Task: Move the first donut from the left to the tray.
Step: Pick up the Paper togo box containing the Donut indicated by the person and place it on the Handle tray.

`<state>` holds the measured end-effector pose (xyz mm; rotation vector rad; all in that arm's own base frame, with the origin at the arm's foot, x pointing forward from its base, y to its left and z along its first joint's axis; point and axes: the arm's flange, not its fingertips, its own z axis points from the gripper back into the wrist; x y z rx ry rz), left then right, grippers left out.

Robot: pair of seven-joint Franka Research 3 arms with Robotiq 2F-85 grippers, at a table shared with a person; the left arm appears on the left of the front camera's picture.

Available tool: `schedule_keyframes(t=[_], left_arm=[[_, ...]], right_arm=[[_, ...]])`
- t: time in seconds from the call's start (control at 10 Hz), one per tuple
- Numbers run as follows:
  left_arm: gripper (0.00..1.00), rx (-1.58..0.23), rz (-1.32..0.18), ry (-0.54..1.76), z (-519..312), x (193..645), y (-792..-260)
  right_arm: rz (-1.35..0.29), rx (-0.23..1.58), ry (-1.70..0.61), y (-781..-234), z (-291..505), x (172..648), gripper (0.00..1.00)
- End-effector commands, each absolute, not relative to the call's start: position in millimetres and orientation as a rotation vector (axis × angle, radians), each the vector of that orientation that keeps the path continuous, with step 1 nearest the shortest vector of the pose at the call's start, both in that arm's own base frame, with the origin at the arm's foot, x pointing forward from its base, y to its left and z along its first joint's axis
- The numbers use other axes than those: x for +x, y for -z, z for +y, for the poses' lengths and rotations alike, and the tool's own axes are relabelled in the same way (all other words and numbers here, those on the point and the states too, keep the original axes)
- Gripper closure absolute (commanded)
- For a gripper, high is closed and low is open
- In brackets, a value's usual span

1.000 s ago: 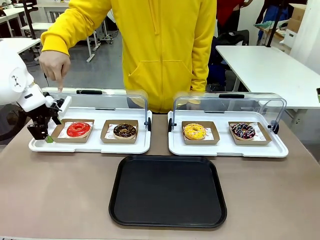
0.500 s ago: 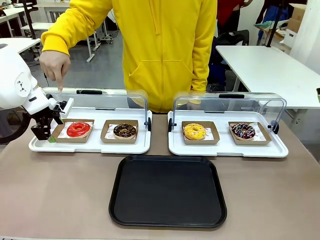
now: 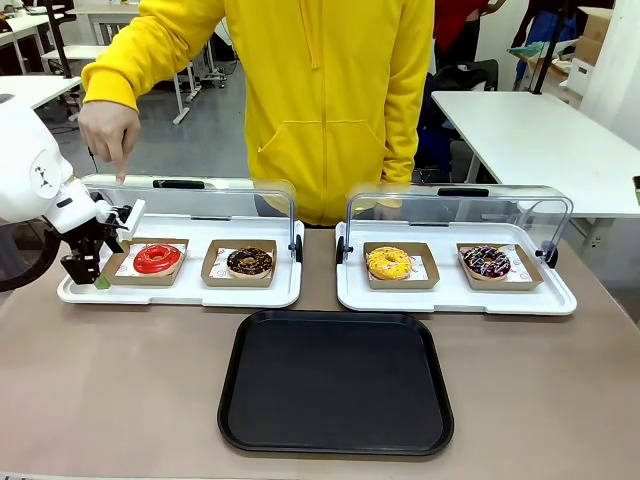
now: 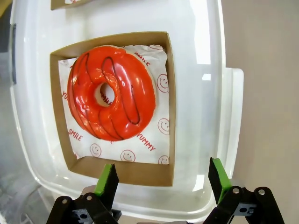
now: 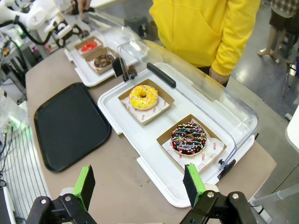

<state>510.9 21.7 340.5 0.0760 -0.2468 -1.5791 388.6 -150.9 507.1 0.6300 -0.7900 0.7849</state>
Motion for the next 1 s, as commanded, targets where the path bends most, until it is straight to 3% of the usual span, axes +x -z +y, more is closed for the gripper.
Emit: schedule_keyframes(t=[0.0,0.8,0.9], left_arm=[[0.00,0.061,-0.280,1.588,22.7,520.1,-333.5],[0.00,0.082,-0.236,1.602,23.4,538.3,-319.1],[0.15,0.086,-0.228,1.598,23.0,538.3,-318.8]], right_arm=[[-0.824,0.637,-0.801,-508.5,-150.8,391.8,0.00],[-0.824,0.637,-0.801,-508.5,-150.8,391.8,0.00],[-0.824,0.637,-0.801,-508.5,-150.8,391.8,0.00]])
